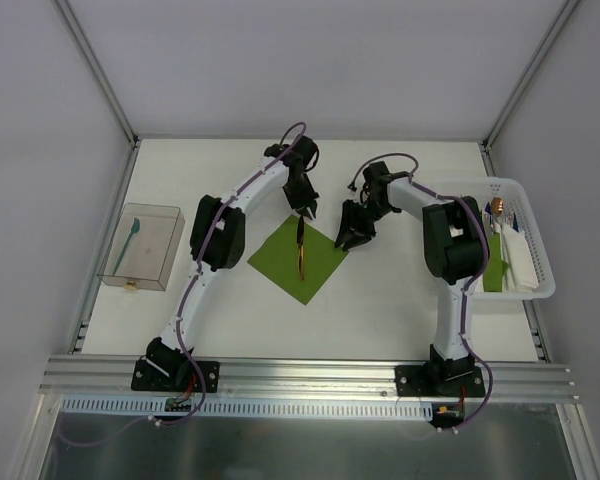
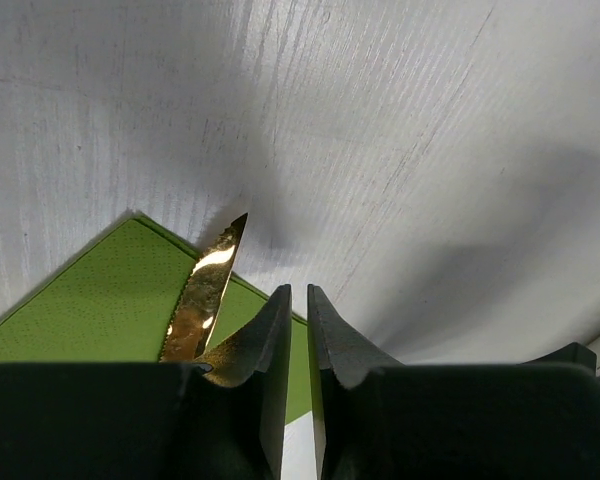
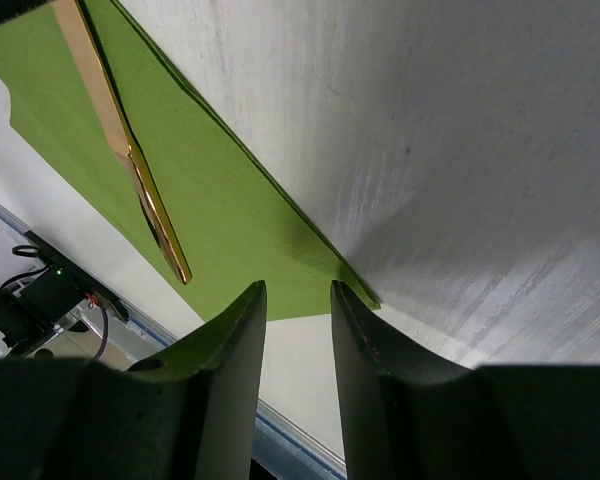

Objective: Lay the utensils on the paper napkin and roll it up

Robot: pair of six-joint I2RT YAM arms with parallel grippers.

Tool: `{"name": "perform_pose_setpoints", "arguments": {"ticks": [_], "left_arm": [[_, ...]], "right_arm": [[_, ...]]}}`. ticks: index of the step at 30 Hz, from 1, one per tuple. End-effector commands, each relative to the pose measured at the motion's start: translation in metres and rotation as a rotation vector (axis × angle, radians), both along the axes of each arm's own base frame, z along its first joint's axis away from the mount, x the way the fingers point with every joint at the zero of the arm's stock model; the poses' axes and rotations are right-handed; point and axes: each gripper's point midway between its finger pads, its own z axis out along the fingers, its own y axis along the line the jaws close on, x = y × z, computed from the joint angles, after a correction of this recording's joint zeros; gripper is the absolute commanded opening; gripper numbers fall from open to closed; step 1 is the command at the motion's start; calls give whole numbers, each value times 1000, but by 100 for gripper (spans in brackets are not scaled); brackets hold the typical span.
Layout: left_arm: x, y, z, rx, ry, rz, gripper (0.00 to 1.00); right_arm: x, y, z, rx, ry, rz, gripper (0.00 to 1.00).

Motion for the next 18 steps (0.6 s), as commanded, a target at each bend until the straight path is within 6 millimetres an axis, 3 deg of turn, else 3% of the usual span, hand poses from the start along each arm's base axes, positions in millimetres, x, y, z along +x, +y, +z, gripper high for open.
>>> {"name": "perform_pose_setpoints", "arguments": {"ticks": [1, 18], "left_arm": [[9, -1, 5, -35, -3, 33, 12], [10, 16, -16, -6, 46, 79, 16]], "right_arm": [[5, 6, 4, 16, -6, -7, 36], [1, 5, 2, 7, 17, -20, 35]]}}
